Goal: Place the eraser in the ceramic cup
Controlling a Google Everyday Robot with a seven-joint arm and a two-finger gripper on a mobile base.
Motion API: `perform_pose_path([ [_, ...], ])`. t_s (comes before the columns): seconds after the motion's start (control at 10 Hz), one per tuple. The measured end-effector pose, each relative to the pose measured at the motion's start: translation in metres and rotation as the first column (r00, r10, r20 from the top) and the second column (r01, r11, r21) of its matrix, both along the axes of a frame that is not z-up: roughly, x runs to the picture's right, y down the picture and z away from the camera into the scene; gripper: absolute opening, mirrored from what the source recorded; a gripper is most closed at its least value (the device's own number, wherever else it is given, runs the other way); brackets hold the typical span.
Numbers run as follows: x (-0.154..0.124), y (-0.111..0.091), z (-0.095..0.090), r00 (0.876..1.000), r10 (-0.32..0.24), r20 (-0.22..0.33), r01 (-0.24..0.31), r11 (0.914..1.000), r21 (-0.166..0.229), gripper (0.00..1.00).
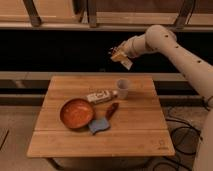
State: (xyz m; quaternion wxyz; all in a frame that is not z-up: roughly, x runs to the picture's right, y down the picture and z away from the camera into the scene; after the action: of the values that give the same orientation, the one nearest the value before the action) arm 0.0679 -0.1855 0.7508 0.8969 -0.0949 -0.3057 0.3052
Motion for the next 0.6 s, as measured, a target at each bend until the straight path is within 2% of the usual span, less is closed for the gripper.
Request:
perform_pose_path([
  [0.1,0.007,0.006,0.009,0.994,0.108,0.008,-0.107,0.9926,-0.057,0.00],
  [0.2,0.017,0.009,0.016,0.983,0.183,0.002,-0.183,0.9795,-0.085,0.00],
  [0.4,0.035,0.016,0.029,0.961,0.275,-0.022,-0.276,0.9550,-0.108,0.00],
  [0.6,0.039,0.029,0.043,0.953,0.303,-0.034,-0.304,0.9444,-0.124,0.00],
])
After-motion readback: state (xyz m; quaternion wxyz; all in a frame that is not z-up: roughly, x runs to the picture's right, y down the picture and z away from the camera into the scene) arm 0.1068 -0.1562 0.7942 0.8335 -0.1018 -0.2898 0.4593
